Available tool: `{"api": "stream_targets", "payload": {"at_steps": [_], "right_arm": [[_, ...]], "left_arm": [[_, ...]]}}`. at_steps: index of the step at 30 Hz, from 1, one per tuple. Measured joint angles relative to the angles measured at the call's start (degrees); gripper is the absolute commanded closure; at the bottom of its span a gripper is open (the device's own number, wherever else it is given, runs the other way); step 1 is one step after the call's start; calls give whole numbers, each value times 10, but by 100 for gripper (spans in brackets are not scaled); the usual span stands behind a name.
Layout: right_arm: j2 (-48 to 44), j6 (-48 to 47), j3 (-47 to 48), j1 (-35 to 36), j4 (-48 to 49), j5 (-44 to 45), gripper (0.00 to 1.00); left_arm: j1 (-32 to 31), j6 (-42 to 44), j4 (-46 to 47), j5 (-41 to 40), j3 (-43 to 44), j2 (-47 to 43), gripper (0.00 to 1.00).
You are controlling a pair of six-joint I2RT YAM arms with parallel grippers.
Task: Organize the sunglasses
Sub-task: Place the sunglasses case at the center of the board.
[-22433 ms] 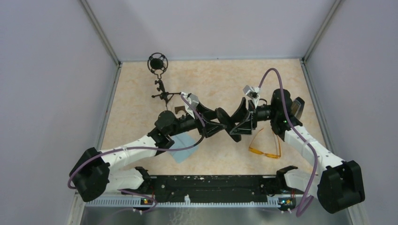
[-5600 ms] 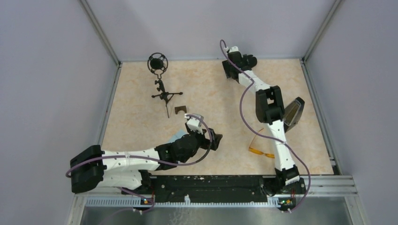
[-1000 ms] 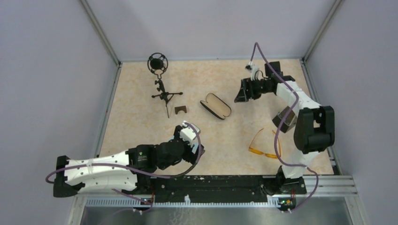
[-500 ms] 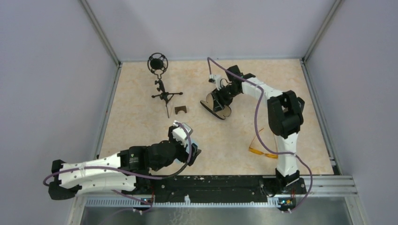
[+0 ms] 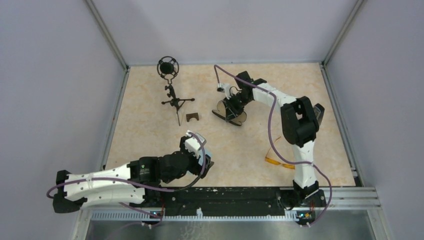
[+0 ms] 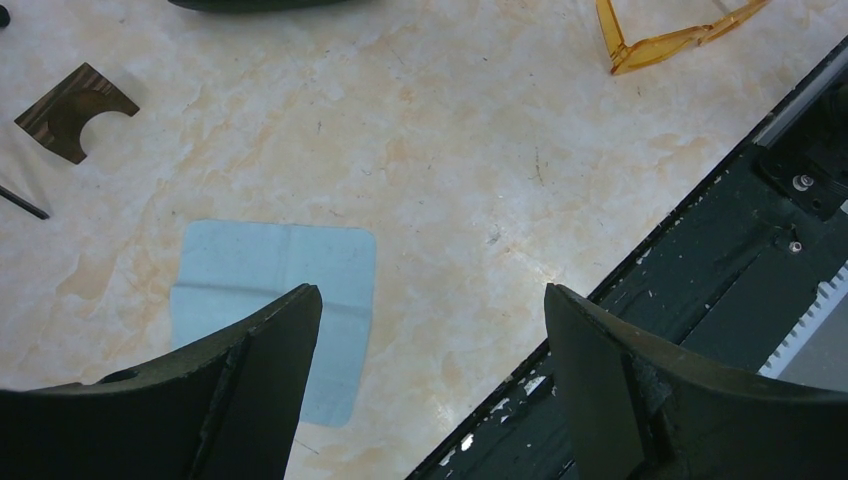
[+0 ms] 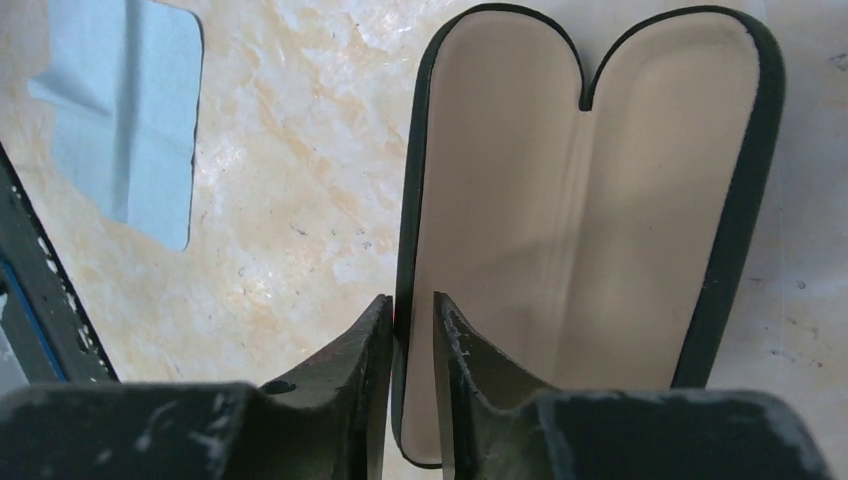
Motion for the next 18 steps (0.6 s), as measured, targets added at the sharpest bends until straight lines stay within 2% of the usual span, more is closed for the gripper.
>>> {"api": "stream_targets", "payload": {"at_steps": [3,10,18], "right_arm": [[0,-6,0,2,-4,-1,100],[1,-56,0,3,-30,28,100],[-7,-208,0,3,-71,117,100]], "left_arm": [[0,-3,0,0,0,0,11],[0,-6,0,2,0,0,11],[0,-7,0,2,0,1,11]]}}
